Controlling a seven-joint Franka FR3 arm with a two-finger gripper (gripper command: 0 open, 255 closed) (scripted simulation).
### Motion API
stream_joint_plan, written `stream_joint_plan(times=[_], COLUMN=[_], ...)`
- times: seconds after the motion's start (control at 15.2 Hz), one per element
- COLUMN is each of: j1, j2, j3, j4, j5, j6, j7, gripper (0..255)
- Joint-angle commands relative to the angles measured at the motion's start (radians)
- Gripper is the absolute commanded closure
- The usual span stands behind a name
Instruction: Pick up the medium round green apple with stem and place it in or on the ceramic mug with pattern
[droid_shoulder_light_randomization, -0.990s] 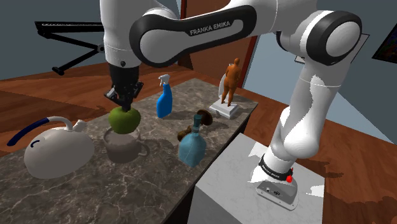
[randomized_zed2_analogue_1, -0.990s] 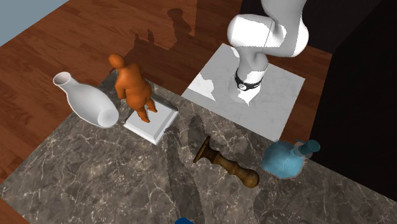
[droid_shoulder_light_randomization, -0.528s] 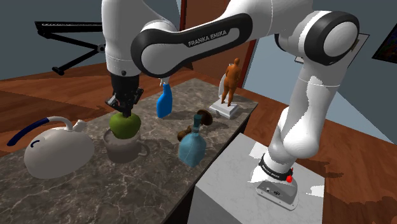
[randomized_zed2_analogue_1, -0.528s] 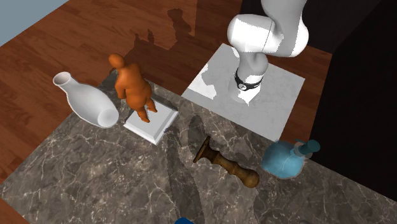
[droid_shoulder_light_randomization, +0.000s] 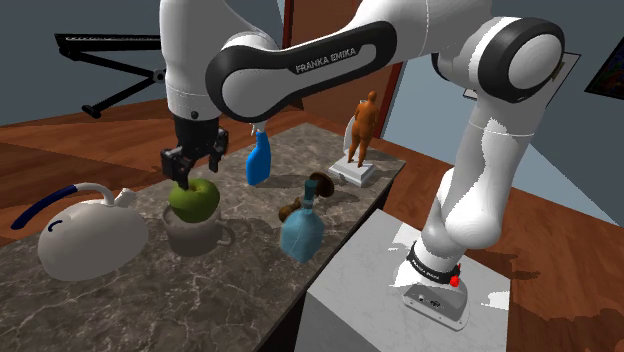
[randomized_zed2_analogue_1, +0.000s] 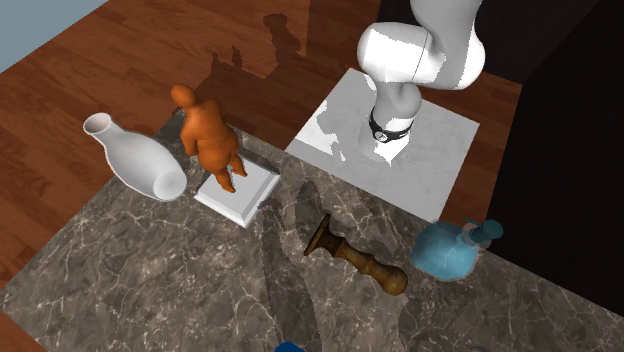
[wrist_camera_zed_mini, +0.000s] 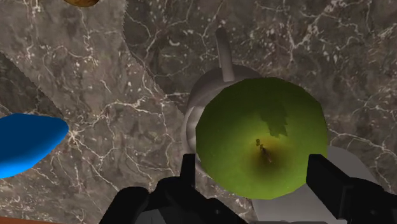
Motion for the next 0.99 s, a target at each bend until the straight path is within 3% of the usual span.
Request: stream_joint_plan(times=[0.0, 0.13, 0.4, 0.92], j1=[0.0, 0.0, 0.002, 0.002], j2=[0.0, 0.0, -0.037, -0.037], j3=[0.0, 0.0, 0.006, 0.006], j4=[0.0, 0.0, 0.082, 0.082], j5=[0.0, 0.0, 0.025, 0.025], j6=[0.0, 0.0, -0.114, -0.114], j7=[0.0, 0.0, -0.017, -0.017], gripper=[0, 0, 0, 0])
